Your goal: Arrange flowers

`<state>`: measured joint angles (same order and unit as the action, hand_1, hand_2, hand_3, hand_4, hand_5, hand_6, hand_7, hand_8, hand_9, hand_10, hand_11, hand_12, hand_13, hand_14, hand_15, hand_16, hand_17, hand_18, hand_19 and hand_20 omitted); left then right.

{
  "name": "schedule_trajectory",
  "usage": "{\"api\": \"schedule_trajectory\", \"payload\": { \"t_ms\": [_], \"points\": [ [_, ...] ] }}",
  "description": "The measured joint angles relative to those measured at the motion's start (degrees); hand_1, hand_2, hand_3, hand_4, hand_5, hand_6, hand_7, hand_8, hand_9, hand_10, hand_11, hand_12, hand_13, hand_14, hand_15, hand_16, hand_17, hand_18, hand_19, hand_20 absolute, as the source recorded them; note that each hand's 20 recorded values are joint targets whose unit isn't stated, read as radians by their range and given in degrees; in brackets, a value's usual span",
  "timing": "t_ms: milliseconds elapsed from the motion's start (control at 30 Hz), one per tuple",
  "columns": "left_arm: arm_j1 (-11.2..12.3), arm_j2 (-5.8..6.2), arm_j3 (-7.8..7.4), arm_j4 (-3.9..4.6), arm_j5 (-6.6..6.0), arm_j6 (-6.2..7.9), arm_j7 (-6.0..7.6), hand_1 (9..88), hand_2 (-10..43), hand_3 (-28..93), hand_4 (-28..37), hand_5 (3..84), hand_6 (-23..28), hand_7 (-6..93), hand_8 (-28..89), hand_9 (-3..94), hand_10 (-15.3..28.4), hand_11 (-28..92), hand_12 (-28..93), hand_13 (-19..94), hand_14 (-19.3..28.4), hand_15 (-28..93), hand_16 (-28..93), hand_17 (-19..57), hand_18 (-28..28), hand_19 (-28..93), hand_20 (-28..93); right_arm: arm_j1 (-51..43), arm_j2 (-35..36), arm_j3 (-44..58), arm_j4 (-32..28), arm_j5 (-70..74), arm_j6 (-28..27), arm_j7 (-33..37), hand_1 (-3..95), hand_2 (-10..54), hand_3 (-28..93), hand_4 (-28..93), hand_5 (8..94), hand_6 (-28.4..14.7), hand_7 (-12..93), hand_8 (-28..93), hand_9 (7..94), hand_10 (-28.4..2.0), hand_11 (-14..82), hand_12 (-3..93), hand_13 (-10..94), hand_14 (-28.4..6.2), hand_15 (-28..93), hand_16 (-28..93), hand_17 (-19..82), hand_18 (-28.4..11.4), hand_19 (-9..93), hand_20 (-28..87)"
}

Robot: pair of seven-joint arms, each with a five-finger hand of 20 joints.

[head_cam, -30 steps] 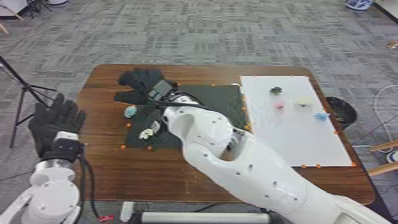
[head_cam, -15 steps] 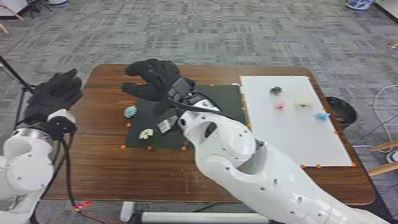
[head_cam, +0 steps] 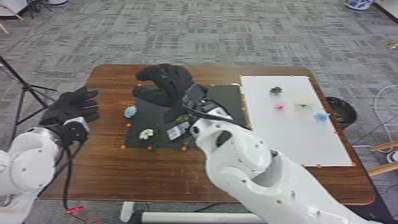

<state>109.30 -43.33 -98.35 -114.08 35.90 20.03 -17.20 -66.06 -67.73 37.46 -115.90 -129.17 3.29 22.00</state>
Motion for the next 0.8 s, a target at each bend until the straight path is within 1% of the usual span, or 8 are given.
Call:
{"api": "schedule_trajectory", "payload": {
  "t_ms": [133, 233, 300, 467, 533, 633, 700, 800],
  "points": [
    [0.39, 0.56, 1.34, -0.02, -0.58, -0.08, 1.50, 31.0, 14.7, 70, -27.9, 38.2, 11.9, 8.8, -9, 19.3, 22.0, 20, 0, 8, 17.9, 27, -15, -8.4, 14.1, 43, 1, -1.00, 1.21, 0.21, -2.12, 0.02, 0.47, 0.18, 15.5, 18.4, 78, -19, 54.5, -6.5, 11, -10, 52.6, -18.7, 13.0, 12.8, 61, -16.0, 76, 27, 28, -26.2, 78, 32],
    [0.02, 1.33, 3.06, 0.00, -2.09, 0.07, 1.91, 31.3, 15.3, 70, -27.5, 38.0, 12.2, 8.6, -9, 19.0, 22.0, 20, 0, 7, 17.3, 27, -14, -8.6, 13.8, 43, 1, -2.00, 1.99, 0.67, -3.76, 0.09, 0.52, 0.43, 15.5, 18.3, 78, -19, 54.6, -6.5, 11, -10, 52.8, -18.7, 13.1, 12.9, 61, -16.0, 74, 26, 28, -26.2, 78, 32],
    [-0.85, 1.95, 4.79, 0.13, -3.22, 0.36, 1.77, 31.2, 15.4, 70, -27.3, 37.7, 12.2, 8.6, -9, 18.4, 21.8, 20, 0, 7, 16.9, 26, -14, -8.9, 13.5, 43, 1, -2.88, 2.52, 1.14, -5.03, 0.21, 0.52, 0.66, 15.6, 18.3, 78, -19, 54.6, -6.4, 11, -10, 52.8, -18.7, 13.1, 12.9, 60, -16.0, 73, 26, 28, -26.2, 78, 32],
    [-3.72, 3.64, 9.20, 0.19, -3.94, 1.55, 1.48, 29.2, 15.9, 70, -27.8, 36.1, 12.0, 8.6, -8, 13.6, 22.8, 17, -2, 1, 16.8, 21, -16, -10.7, 13.0, 41, 1, -5.18, 4.46, 1.95, -8.62, 0.29, 0.51, 1.10, 15.6, 18.3, 78, -19, 54.8, -6.5, 11, -10, 53.0, -18.9, 13.1, 12.9, 60, -15.7, 73, 25, 28, -26.2, 78, 32],
    [-4.34, 4.29, 10.10, -0.15, -4.53, 2.39, 1.51, 28.8, 16.0, 69, -28.0, 35.8, 12.0, 8.7, -8, 11.7, 23.1, 16, -4, 0, 16.7, 21, -16, -11.2, 13.0, 40, 1, -6.02, 5.36, 2.26, -10.07, 0.34, 0.54, 1.19, 15.7, 18.3, 78, -19, 54.8, -6.4, 11, -10, 53.0, -18.9, 13.2, 12.9, 60, -15.7, 73, 25, 28, -26.1, 78, 32],
    [-4.68, 5.34, 10.98, -1.20, -5.90, 4.55, 1.98, 28.4, 16.1, 69, -28.1, 35.3, 12.0, 8.7, -8, 9.0, 23.0, 16, -7, -2, 16.4, 20, -17, -11.6, 12.8, 40, 1, -7.36, 6.77, 2.95, -12.24, 0.48, 0.67, 1.22, 15.8, 18.3, 78, -19, 55.0, -6.4, 11, -10, 53.2, -18.9, 13.3, 13.0, 61, -15.6, 73, 25, 28, -26.1, 78, 32],
    [-4.68, 6.13, 11.52, -2.04, -7.48, 6.24, 2.76, 28.3, 16.1, 69, -28.2, 34.7, 11.9, 8.7, -8, 7.5, 22.6, 18, -11, -3, 15.8, 20, -17, -11.9, 12.7, 39, 2, -8.31, 7.82, 3.44, -13.74, 0.60, 0.92, 1.22, 15.9, 18.3, 78, -19, 55.1, -6.4, 11, -10, 53.3, -18.8, 13.3, 13.0, 61, -15.7, 73, 25, 28, -26.1, 78, 32],
    [-4.71, 7.56, 12.65, -3.05, -10.70, 7.97, 4.64, 28.0, 16.0, 69, -28.2, 33.1, 11.5, 8.4, -8, 6.2, 22.1, 18, -12, -4, 15.1, 19, -18, -12.3, 12.3, 39, 2, -9.96, 9.46, 4.37, -16.05, 0.68, 1.09, 1.20, 15.9, 18.3, 78, -19, 55.2, -6.4, 11, -10, 53.4, -18.8, 13.4, 13.0, 61, -15.7, 72, 25, 28, -26.1, 78, 32]
  ]
}}
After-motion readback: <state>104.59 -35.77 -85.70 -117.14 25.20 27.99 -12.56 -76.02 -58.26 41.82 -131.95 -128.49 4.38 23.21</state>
